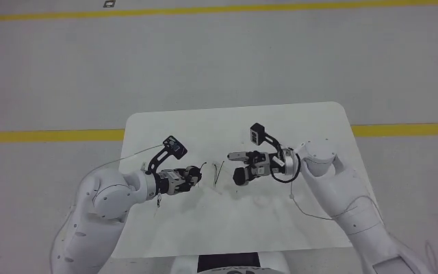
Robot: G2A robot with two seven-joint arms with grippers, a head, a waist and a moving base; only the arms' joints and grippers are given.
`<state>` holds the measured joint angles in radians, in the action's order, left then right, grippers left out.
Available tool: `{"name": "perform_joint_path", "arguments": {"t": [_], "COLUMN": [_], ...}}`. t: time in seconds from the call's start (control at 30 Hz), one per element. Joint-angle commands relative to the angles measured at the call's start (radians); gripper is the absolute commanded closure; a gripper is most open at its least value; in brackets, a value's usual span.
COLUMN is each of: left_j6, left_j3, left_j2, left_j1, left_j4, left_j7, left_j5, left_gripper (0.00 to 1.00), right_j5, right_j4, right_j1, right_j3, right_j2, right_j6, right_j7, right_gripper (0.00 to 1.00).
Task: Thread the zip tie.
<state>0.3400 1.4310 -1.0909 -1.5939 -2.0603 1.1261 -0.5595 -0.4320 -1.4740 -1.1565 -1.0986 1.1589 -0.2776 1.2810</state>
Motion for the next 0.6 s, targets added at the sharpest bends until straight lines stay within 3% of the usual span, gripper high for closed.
{"name": "perform_joint_path", "arguments": {"t": [0.0,0.17,0.57], "left_j6": [0.000,0.000,0.000], "left_j3": [0.000,0.000,0.000], "left_j2": [0.000,0.000,0.000], "left_j1": [0.000,0.000,0.000], "left_j4": [0.000,0.000,0.000], "left_j7": [0.000,0.000,0.000], "left_j5": [0.000,0.000,0.000], "left_gripper": [1.00,1.00,1.00], "right_j5": [-0.015,-0.046,-0.047], "right_j4": [0.040,0.137,0.142], "right_j1": [0.043,0.137,0.141], "right_j3": [0.020,0.085,0.088], "right_j2": [0.004,0.020,0.021], "right_j6": [-0.019,-0.062,-0.062], "right_j7": [0.026,0.073,0.074], "right_gripper": [0.00,0.00,0.00]}}
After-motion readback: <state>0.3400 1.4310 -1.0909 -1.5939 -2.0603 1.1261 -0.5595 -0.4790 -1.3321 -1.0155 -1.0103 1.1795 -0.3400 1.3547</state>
